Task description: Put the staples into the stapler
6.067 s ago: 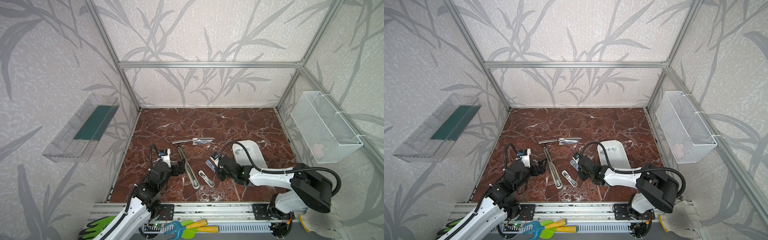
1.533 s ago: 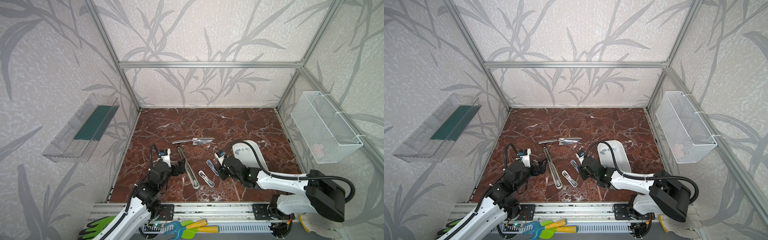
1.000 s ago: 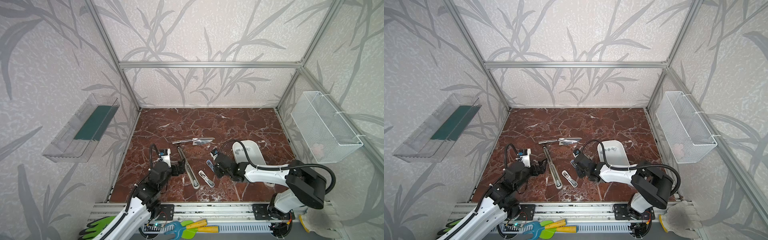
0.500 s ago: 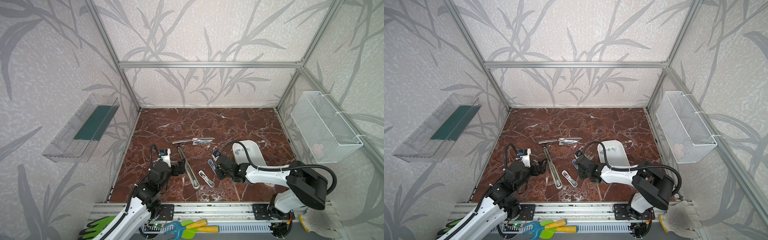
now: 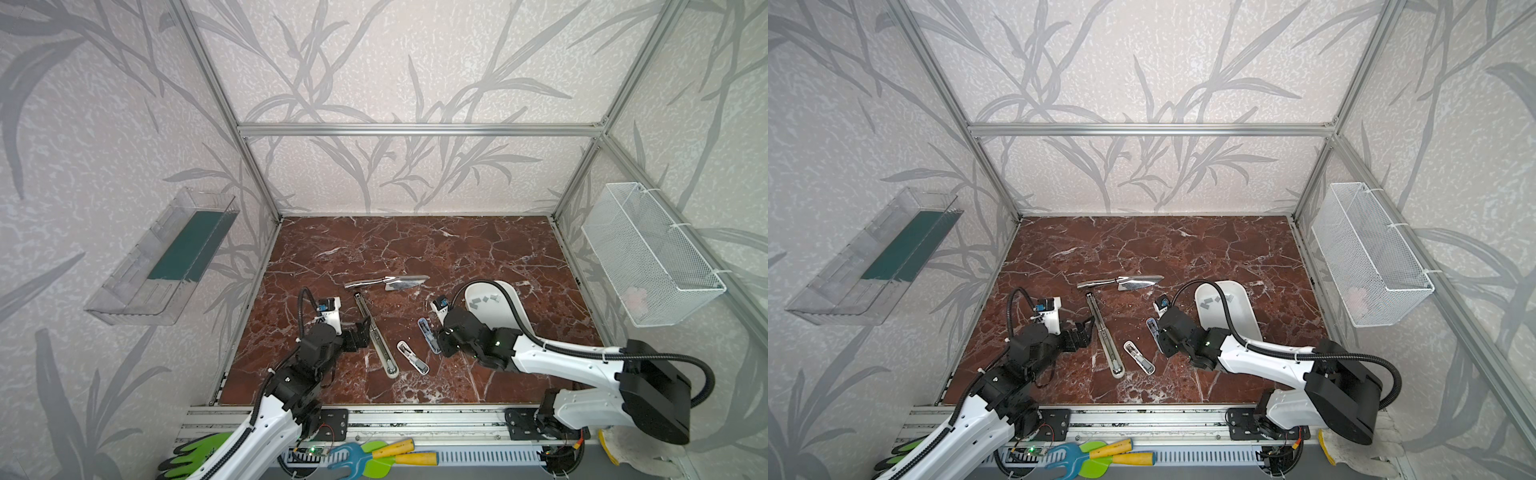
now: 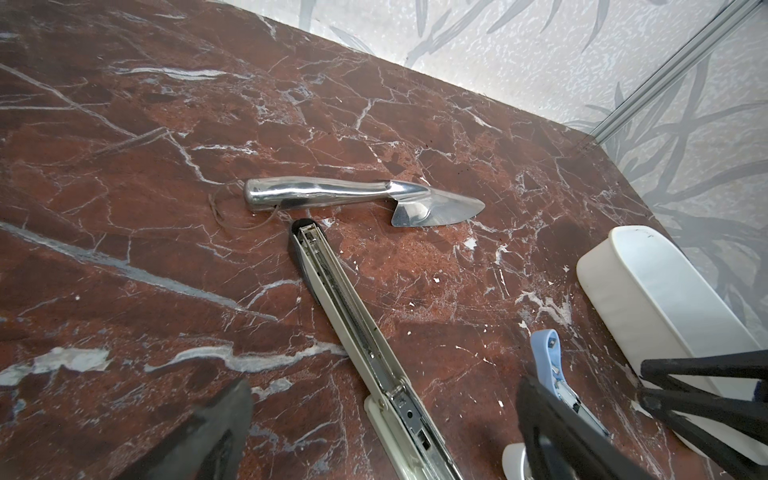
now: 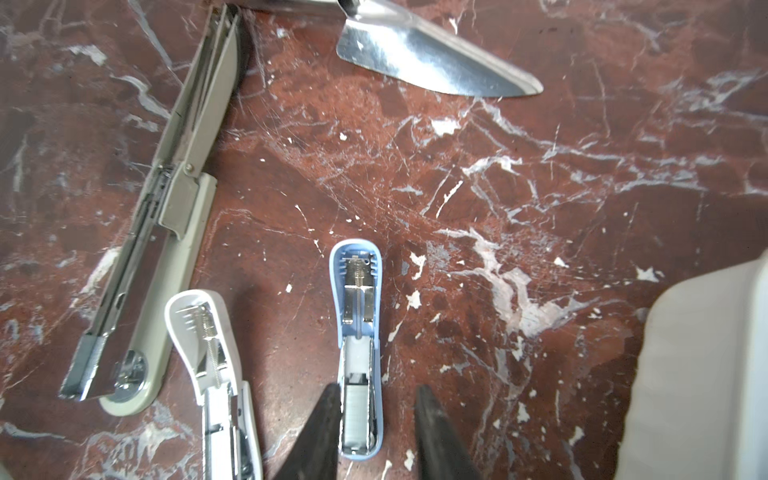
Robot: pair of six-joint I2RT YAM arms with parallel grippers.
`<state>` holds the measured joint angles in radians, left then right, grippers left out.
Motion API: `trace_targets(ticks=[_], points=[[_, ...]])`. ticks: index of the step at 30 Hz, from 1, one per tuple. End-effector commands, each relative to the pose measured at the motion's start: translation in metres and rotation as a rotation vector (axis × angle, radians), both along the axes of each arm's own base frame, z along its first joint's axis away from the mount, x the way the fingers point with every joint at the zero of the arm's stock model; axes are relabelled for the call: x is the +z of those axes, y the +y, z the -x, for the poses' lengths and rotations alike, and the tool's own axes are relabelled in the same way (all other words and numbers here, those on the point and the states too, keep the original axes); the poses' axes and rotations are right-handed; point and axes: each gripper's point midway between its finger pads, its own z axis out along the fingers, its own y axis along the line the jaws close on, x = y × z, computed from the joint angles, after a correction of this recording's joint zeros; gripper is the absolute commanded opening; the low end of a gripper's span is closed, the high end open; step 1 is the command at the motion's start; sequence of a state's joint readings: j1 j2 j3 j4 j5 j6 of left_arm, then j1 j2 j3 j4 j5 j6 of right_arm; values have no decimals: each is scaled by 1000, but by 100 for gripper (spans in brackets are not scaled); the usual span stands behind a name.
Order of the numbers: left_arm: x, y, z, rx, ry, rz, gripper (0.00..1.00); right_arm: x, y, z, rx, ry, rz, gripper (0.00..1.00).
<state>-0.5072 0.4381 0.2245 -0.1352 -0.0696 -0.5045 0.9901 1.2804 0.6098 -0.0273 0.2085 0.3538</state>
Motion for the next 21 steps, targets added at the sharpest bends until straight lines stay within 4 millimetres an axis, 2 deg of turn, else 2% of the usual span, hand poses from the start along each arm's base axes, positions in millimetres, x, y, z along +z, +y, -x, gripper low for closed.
trace_targets(ticks=[1,3,7,11,14,18,21], points=[[28,-5,7,-42,-57,58,99,-6,0,19,41,-4,-38,39],[34,2,9,0,-75,93,99,-8,5,30,72,-11,-62,41],[39,7,5,60,-139,204,99,-23,3,39,75,9,-59,42],[41,11,5,96,-178,304,99,-40,1,40,67,20,-25,42],[49,16,8,105,-202,299,99,-47,5,37,61,17,-11,41],[58,3,13,18,-207,279,99,-53,11,30,63,-1,6,39],[64,-19,14,-110,-215,255,93,-57,14,25,52,-13,26,37]])
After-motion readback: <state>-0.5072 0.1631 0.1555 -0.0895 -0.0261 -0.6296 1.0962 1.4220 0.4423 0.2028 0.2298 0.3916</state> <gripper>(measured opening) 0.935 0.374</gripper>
